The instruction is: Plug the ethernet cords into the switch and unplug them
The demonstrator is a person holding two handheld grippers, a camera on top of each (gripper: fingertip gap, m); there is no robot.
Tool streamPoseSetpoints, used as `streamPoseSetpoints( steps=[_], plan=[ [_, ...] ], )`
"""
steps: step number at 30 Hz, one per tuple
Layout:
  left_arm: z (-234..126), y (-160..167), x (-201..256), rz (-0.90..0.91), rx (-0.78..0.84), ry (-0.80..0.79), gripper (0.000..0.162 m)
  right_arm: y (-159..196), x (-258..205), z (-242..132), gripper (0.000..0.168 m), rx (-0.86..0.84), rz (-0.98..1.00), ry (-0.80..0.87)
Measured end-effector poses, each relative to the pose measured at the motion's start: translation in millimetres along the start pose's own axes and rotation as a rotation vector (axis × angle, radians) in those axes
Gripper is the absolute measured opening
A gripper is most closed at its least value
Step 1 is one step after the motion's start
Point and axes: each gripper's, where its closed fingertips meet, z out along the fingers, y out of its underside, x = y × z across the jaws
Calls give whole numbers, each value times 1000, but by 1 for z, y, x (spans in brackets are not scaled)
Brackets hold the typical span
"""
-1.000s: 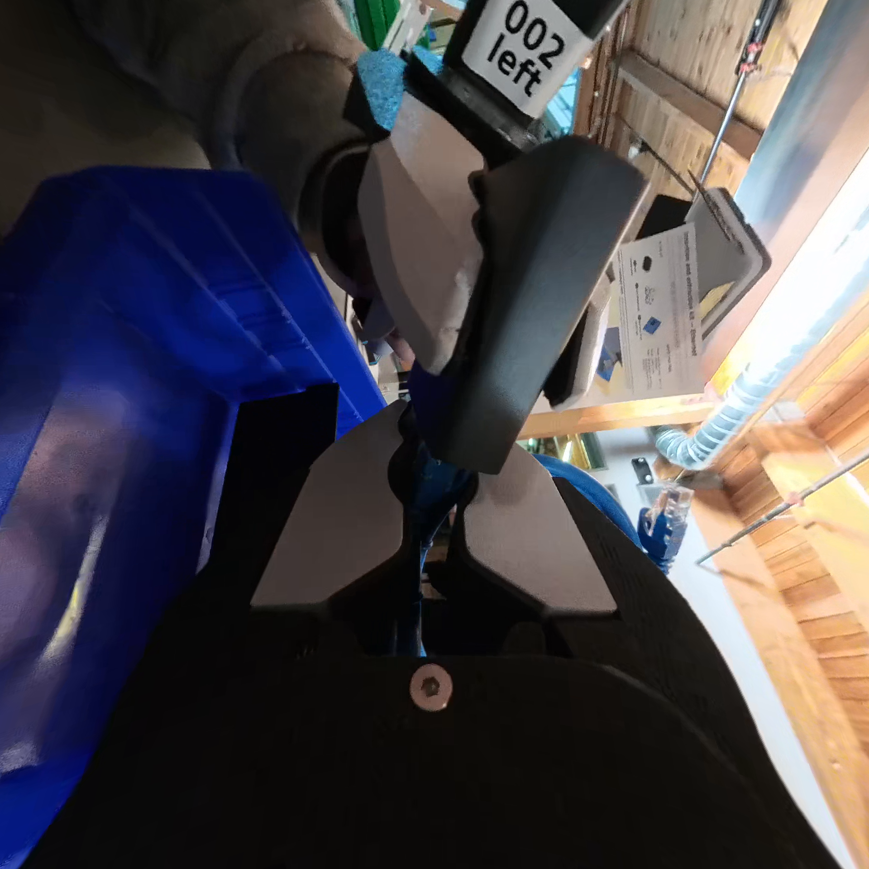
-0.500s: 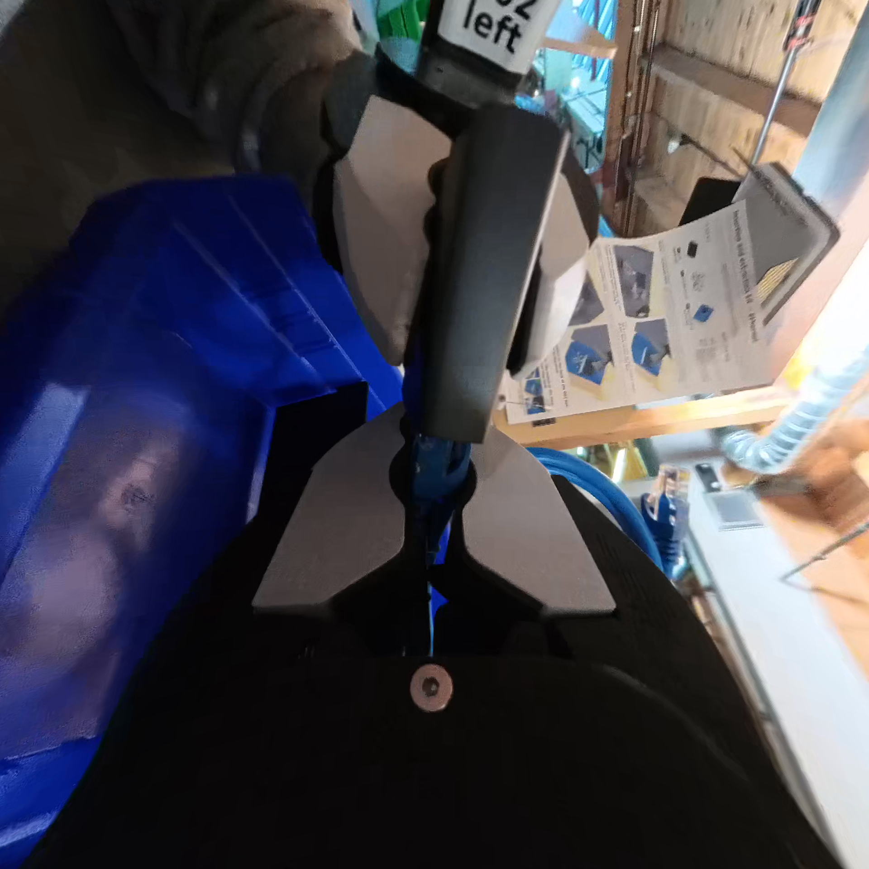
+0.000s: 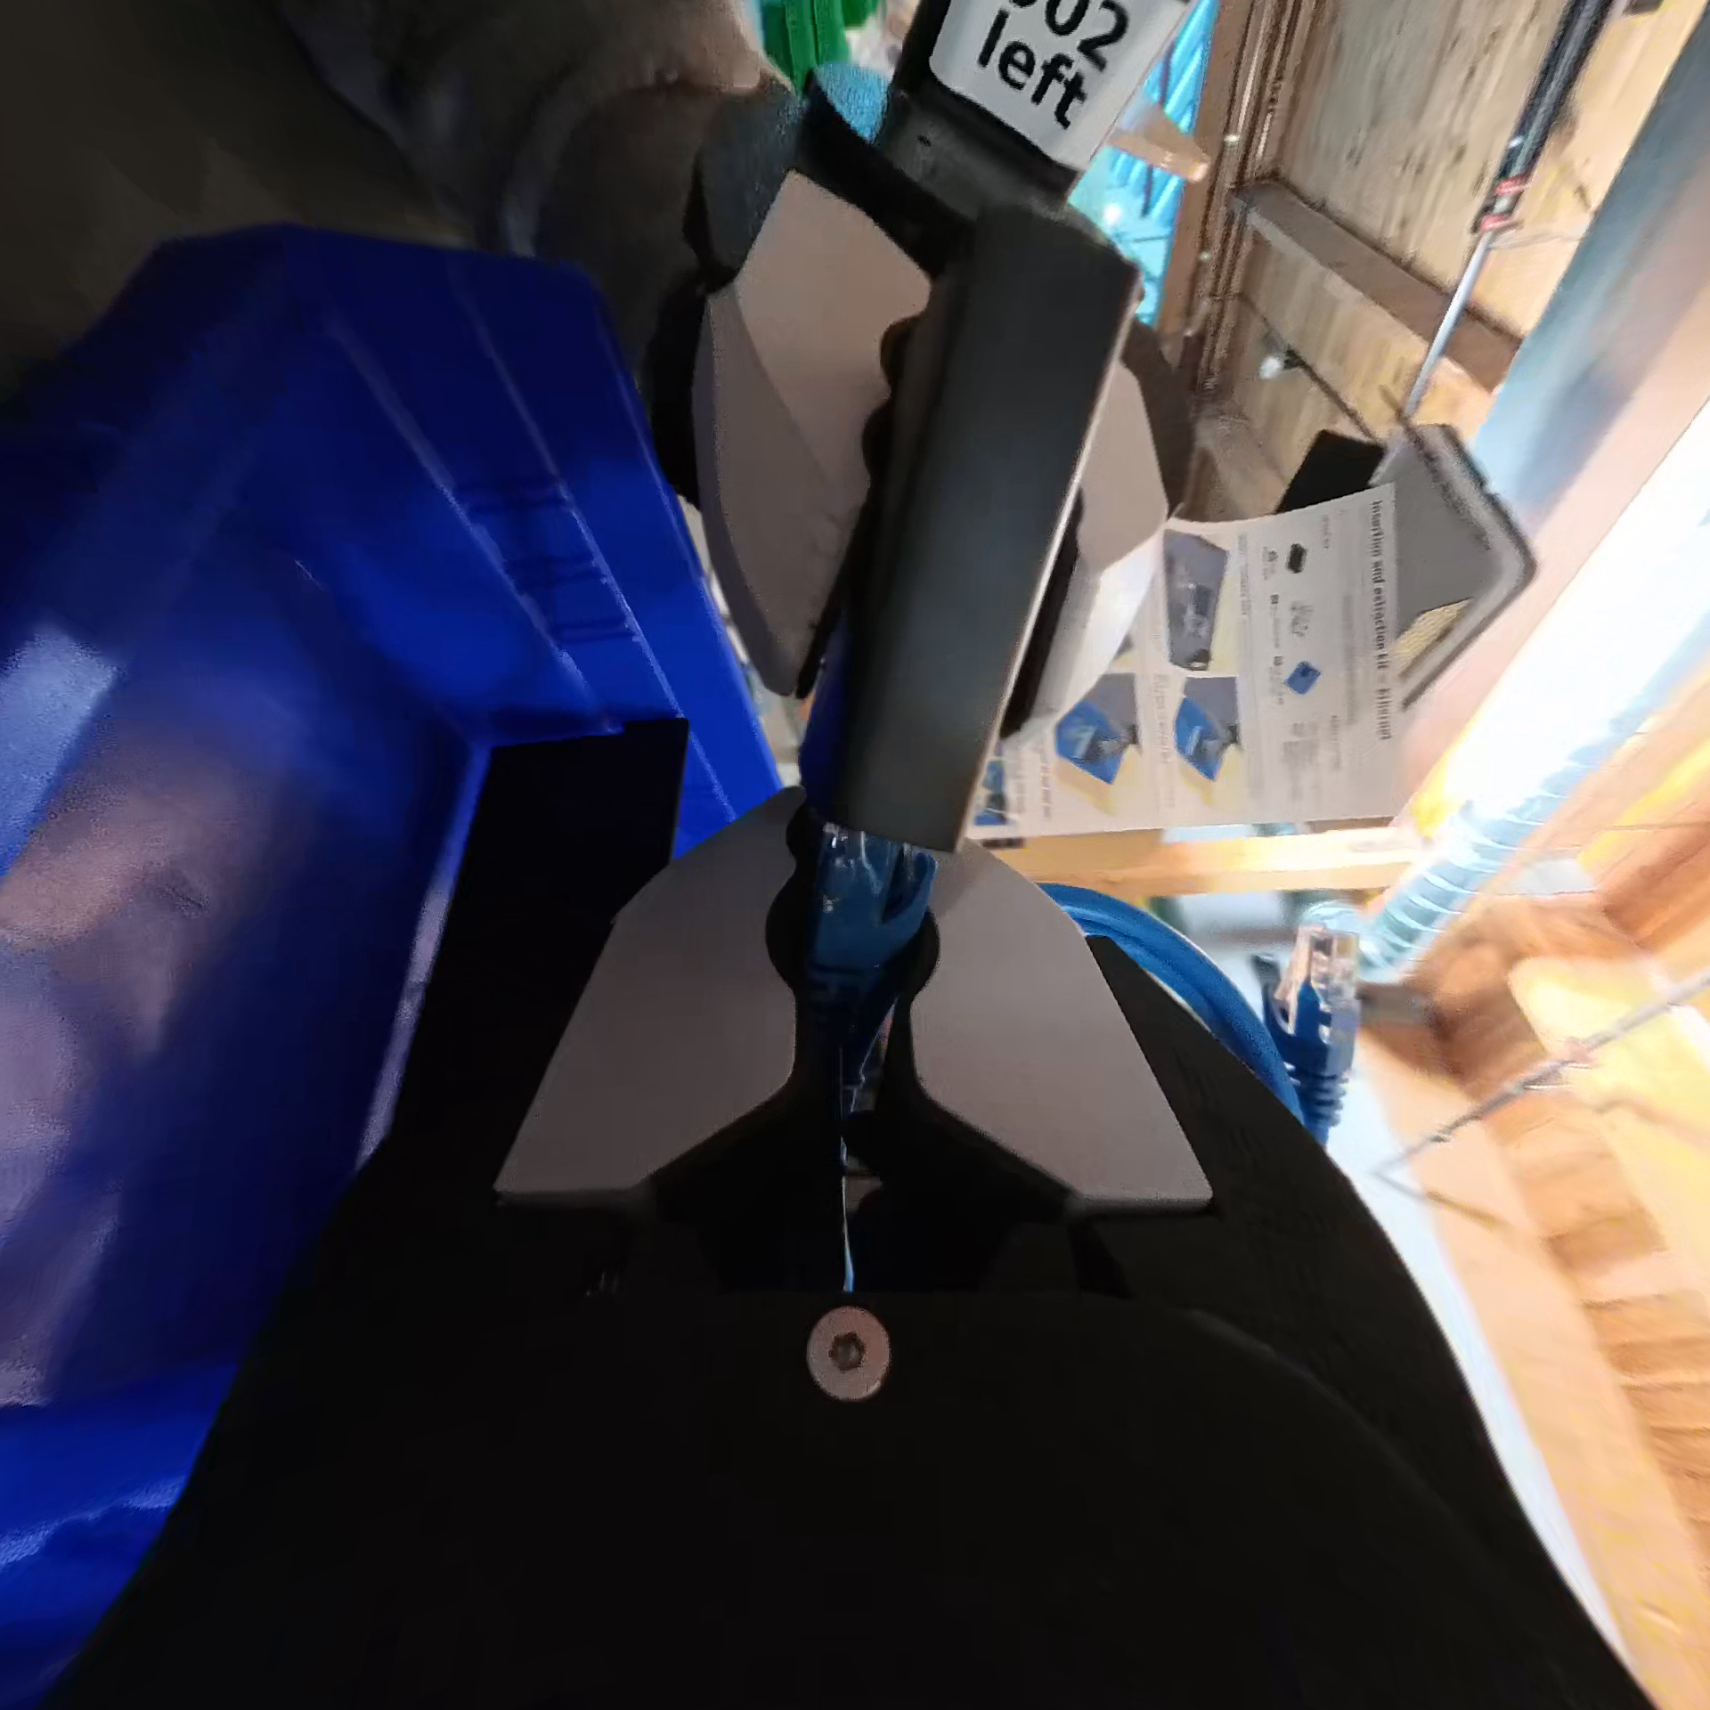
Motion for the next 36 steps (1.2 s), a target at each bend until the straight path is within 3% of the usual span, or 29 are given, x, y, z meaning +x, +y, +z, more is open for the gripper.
streamPoseSetpoints(
  steps=[4,10,18,24,30,36],
  plan=[
    [-1,0,-2,-4,9,-7,21,-2,-3,-2,10,42,98,-61],
    [0,1,2,35,6,3,22,-1,1,-4,10,-1,-50,-8],
    [-3,12,-23,-44,-63,-115,22,12,11,5,24,-114,119,25],
    [-2,15,-26,-58,-83,-139,22,15,11,6,20,-131,205,8],
    [0,12,-15,-70,-70,-59,22,10,14,0,15,-145,-109,94],
    [0,15,-13,-64,-70,-37,23,9,15,-6,15,-109,-193,104]
  ],
)
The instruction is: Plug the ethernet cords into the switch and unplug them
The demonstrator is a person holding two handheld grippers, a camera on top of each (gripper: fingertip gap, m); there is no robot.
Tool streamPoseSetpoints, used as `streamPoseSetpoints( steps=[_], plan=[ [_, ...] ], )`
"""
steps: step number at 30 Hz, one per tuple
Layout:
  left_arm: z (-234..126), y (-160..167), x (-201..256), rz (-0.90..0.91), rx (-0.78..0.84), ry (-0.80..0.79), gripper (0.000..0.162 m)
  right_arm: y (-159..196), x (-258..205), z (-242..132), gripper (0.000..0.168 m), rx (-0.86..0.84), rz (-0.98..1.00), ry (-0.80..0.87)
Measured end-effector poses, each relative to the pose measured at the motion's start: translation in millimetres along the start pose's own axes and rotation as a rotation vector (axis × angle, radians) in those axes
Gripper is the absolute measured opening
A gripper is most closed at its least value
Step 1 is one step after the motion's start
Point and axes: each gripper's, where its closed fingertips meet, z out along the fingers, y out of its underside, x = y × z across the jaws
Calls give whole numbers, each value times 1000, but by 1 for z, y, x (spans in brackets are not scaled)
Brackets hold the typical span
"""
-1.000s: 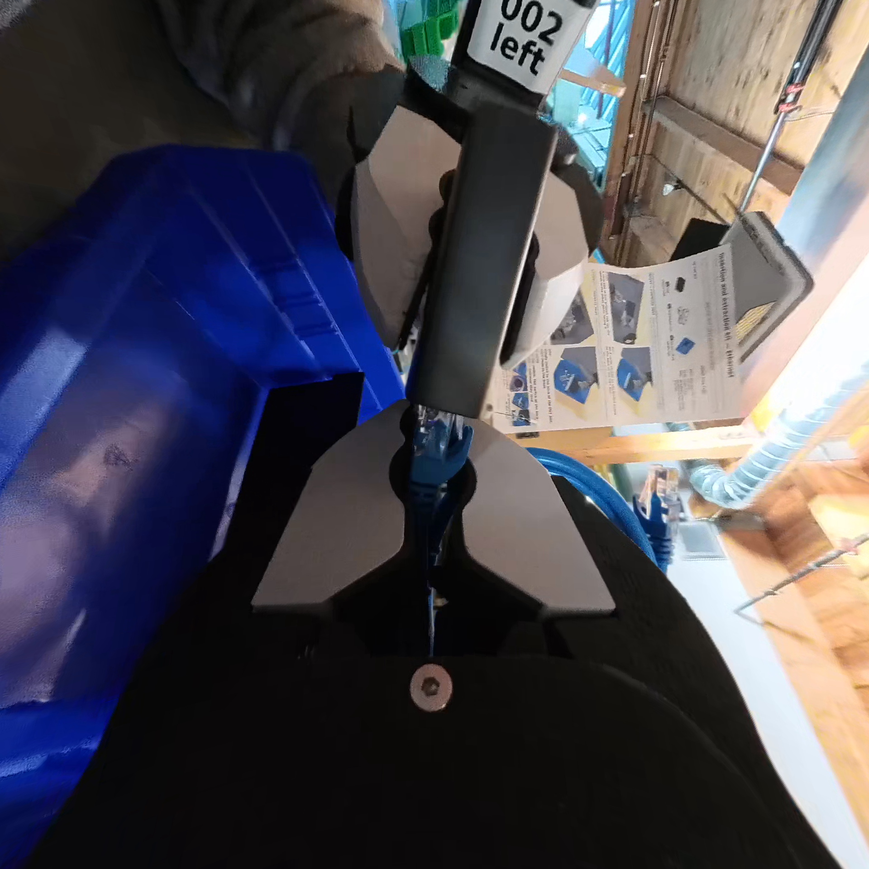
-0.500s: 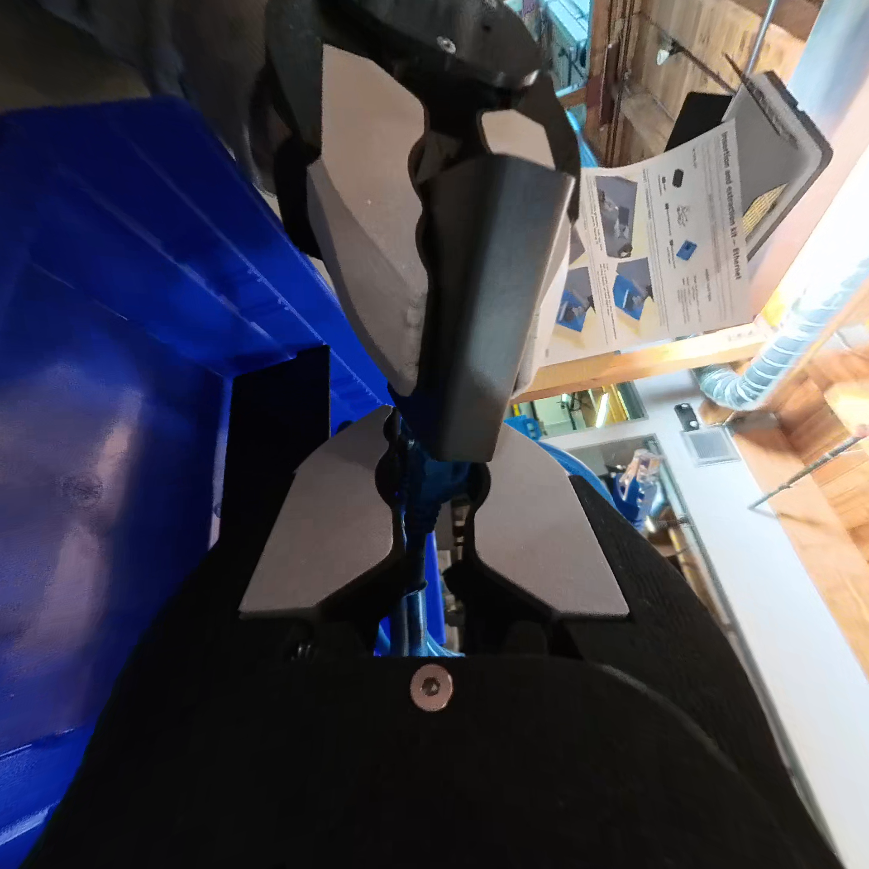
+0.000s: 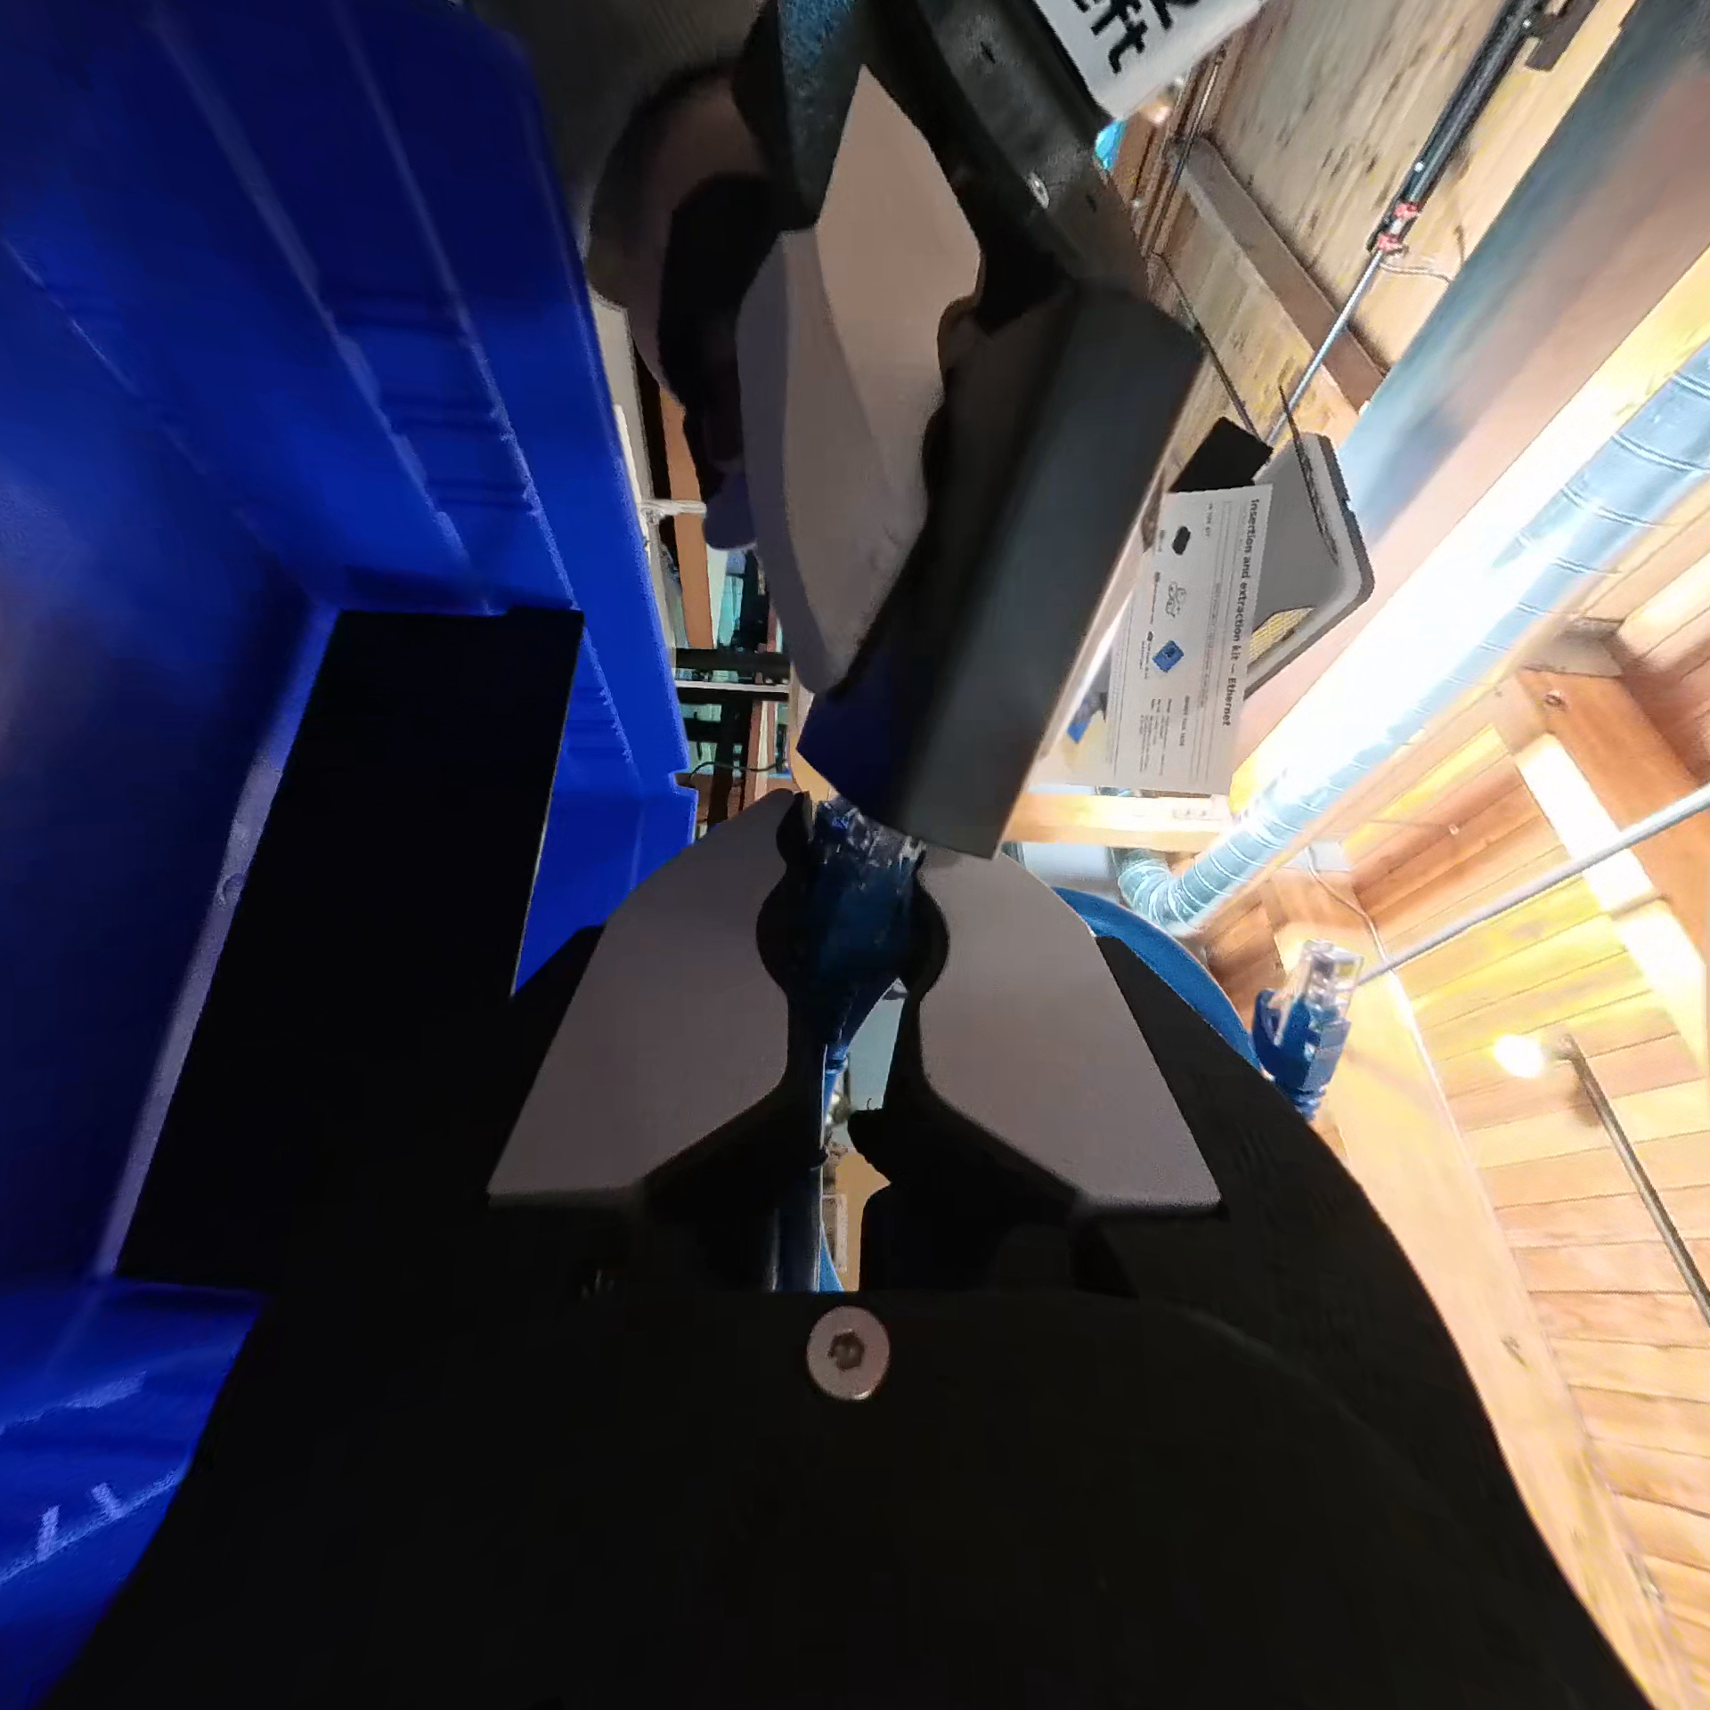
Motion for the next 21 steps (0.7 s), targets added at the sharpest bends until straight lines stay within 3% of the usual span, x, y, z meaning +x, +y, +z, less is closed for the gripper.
streamPoseSetpoints(
  steps=[11,16,21],
  plan=[
    [2,7,1,110,-5,-20,22,-6,-11,-5,15,173,196,-105],
    [2,4,-1,32,57,-5,21,-9,-10,-10,15,244,282,-158],
    [2,15,-15,-14,38,-85,21,9,-11,0,17,54,248,-187]
  ],
)
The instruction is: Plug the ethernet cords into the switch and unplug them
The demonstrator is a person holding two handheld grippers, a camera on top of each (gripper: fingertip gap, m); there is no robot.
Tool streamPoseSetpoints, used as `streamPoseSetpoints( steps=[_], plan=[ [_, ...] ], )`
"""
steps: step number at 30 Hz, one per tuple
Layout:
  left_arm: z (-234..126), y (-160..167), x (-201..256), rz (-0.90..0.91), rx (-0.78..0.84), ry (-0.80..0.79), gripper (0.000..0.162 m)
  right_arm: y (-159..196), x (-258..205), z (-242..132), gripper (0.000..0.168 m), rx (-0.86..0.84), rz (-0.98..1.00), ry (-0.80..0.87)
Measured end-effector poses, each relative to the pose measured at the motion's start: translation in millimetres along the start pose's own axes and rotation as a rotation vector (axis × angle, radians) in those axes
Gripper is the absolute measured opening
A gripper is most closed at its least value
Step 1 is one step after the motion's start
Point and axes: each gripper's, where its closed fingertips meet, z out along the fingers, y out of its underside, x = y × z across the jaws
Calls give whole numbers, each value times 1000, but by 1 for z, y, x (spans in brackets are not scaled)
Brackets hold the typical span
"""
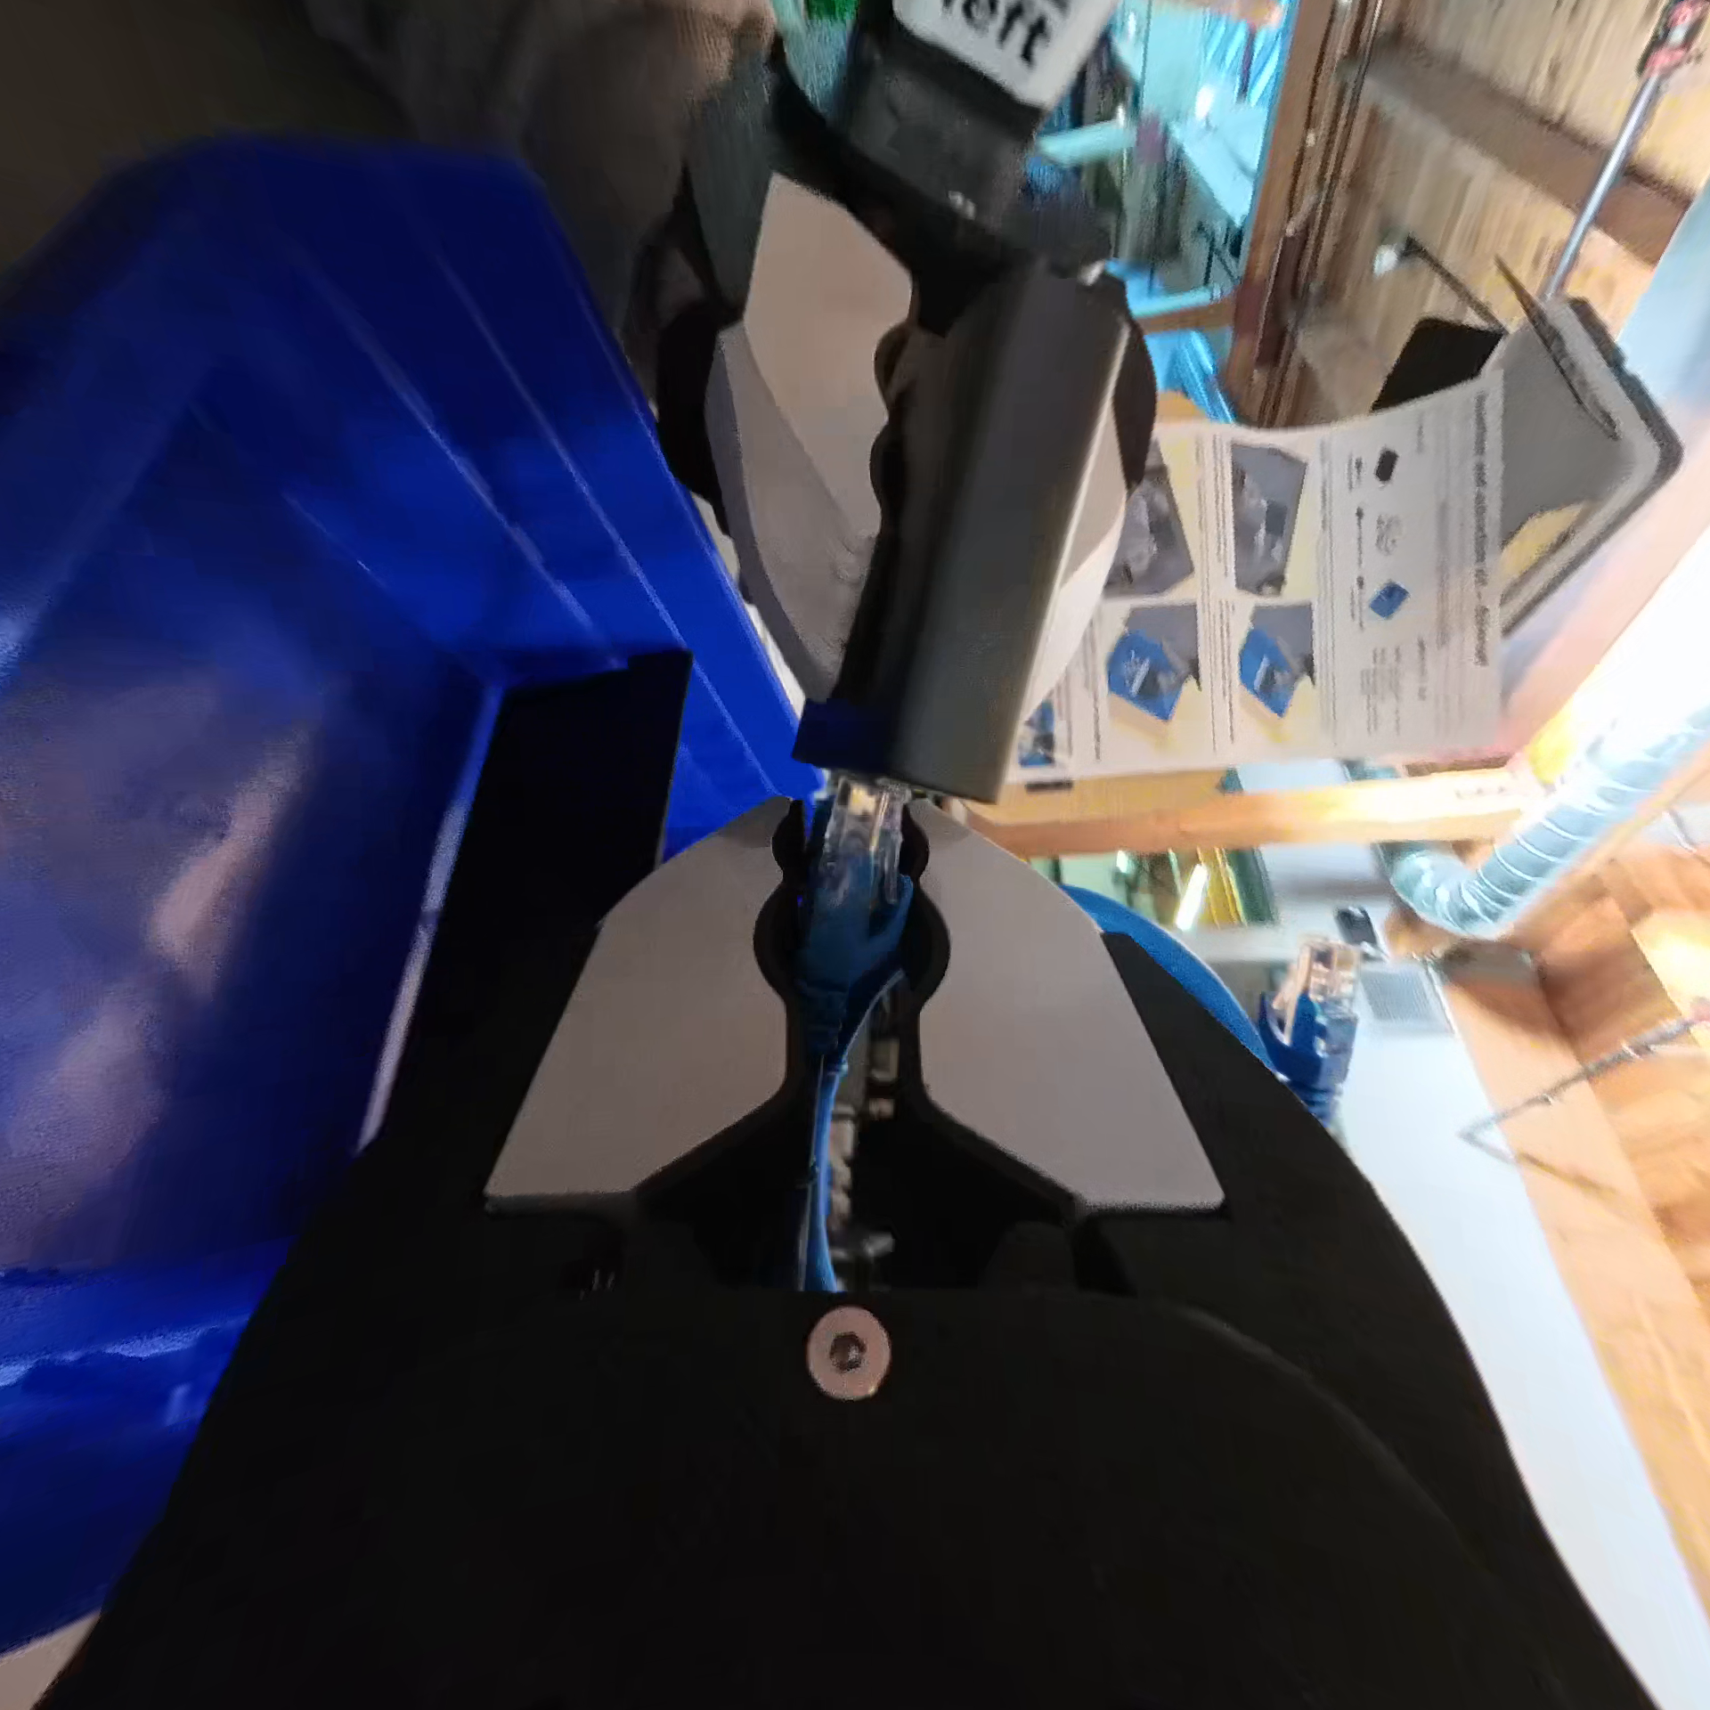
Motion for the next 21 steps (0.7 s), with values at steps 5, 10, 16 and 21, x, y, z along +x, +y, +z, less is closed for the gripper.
streamPoseSetpoints(
  steps=[5,10,16,21],
  plan=[
    [-3,1,-13,18,22,-88,21,6,13,2,20,-74,-38,26],
    [-10,-3,-25,-6,66,-139,21,2,30,-10,27,-74,-29,48],
    [-14,-7,-25,-31,113,-108,21,-3,26,-16,14,-16,72,-29],
    [-25,-14,-33,-110,198,-66,20,-8,39,-38,14,119,207,-46]
  ],
)
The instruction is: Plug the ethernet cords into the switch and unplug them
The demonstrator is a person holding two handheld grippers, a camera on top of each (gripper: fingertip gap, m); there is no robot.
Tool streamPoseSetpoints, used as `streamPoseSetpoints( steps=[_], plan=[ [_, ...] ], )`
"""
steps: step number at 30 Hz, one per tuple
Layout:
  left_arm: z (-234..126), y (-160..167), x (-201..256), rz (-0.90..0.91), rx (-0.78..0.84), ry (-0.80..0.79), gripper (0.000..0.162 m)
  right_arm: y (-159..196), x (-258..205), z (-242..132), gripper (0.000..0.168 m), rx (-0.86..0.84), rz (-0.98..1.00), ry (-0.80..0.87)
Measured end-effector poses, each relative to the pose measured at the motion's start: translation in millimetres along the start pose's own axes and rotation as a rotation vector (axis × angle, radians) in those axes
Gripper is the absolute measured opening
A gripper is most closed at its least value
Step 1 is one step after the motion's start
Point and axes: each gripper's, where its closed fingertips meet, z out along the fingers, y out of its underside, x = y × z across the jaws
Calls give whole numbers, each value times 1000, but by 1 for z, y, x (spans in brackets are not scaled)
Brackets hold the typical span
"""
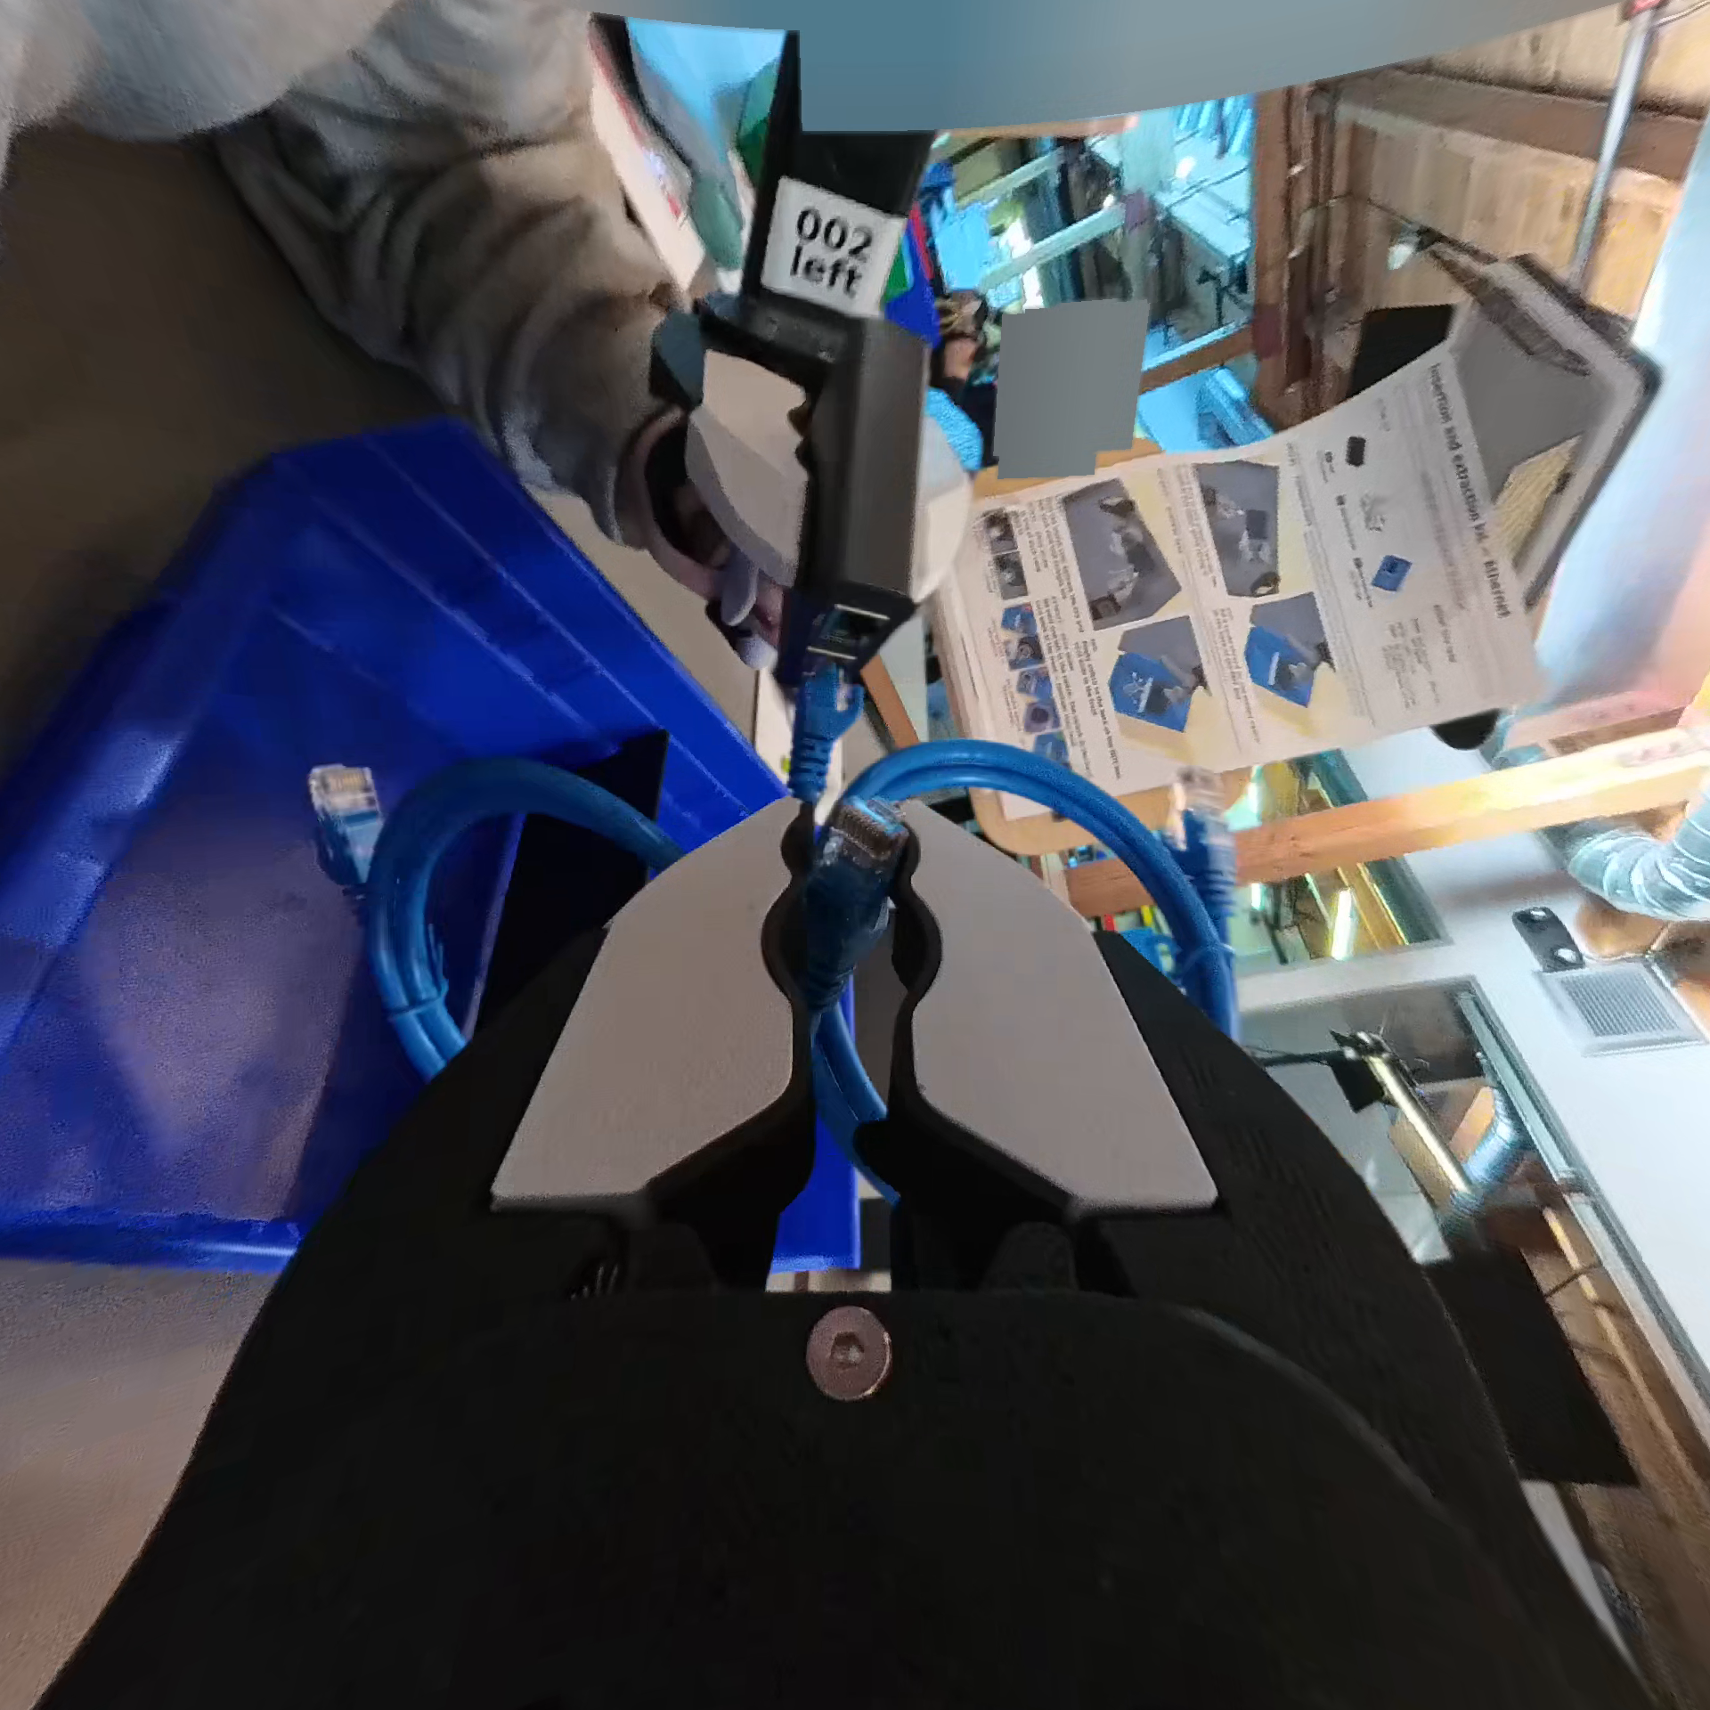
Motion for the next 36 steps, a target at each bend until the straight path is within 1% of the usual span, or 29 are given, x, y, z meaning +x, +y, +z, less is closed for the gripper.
streamPoseSetpoints(
  steps=[4,8,10,11,13,15,17,19,20,22,25,28,30,31,32,33,34,36],
  plan=[
    [-2,-3,-7,-19,16,-32,21,2,17,-21,12,12,30,73],
    [-9,-14,-29,-49,64,-143,21,3,35,-56,12,-76,-13,199],
    [-13,-19,-39,-30,64,-177,21,12,52,-88,12,-200,-26,303],
    [-15,-22,-42,-20,65,-186,21,19,64,-111,12,-280,-32,373],
    [-16,-27,-43,-7,62,-189,21,34,86,-166,13,-458,-25,512],
    [-14,-27,-40,6,49,-180,21,52,99,-223,13,-656,11,612],
    [-11,-28,-35,7,41,-162,21,67,101,-270,12,-829,16,657],
    [-9,-29,-31,14,40,-147,21,84,93,-298,12,-959,62,627],
    [-9,-30,-29,17,40,-141,21,93,87,-306,13,-1001,94,595],
    [-9,-32,-29,13,49,-135,21,118,67,-312,13,-1057,191,494],
    [-10,-33,-29,-3,66,-129,21,155,35,-299,13,-1065,307,319],
    [-11,-32,-29,-18,81,-121,21,193,12,-283,12,-1130,248,175],
    [-12,-32,-28,-21,90,-114,21,214,-18,-272,13,-1212,233,0],
    [-12,-32,-28,-15,92,-111,21,219,-37,-267,13,-1251,273,-99],
    [-13,-32,-28,-2,91,-111,21,221,-51,-264,21,-1300,340,-168],
    [-14,-32,-28,12,91,-109,21,220,-58,-263,37,-1342,412,-199],
    [-14,-33,-27,23,94,-105,21,218,-54,-264,46,-1383,467,-174],
    [-16,-36,-26,29,108,-94,21,202,-33,-263,58,-1410,529,-55]
  ],
)
